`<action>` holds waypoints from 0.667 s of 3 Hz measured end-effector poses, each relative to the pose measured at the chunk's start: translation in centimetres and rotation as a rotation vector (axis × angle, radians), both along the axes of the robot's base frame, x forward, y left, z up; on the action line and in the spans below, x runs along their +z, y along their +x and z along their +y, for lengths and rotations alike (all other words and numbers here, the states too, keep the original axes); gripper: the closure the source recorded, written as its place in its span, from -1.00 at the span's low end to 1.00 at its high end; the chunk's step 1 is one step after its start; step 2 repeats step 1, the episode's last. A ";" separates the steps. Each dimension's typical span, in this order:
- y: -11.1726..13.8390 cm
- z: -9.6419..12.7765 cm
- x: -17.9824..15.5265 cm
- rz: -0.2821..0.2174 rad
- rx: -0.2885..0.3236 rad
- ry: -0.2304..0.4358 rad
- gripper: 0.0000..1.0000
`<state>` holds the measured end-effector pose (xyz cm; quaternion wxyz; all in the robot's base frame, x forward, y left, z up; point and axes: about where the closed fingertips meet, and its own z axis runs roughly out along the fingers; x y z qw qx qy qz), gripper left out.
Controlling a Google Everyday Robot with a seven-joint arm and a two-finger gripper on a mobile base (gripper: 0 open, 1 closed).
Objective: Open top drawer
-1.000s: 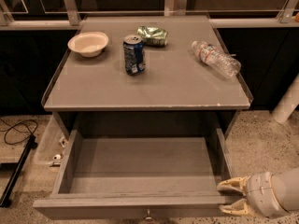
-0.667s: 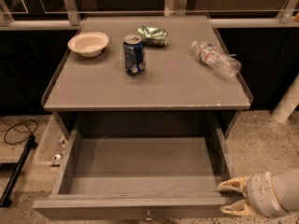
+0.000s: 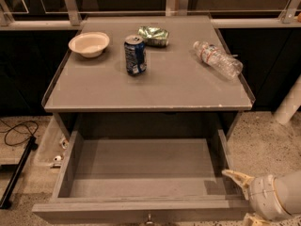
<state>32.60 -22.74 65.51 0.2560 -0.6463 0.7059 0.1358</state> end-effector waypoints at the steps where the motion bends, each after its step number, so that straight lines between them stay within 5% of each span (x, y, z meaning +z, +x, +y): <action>1: 0.0 0.0 0.0 0.000 0.000 0.000 -1.00; 2: 0.0 0.0 0.0 0.000 0.000 0.000 -1.00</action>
Offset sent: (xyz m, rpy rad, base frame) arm 0.0000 0.0000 0.0000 0.0000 0.0000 0.0000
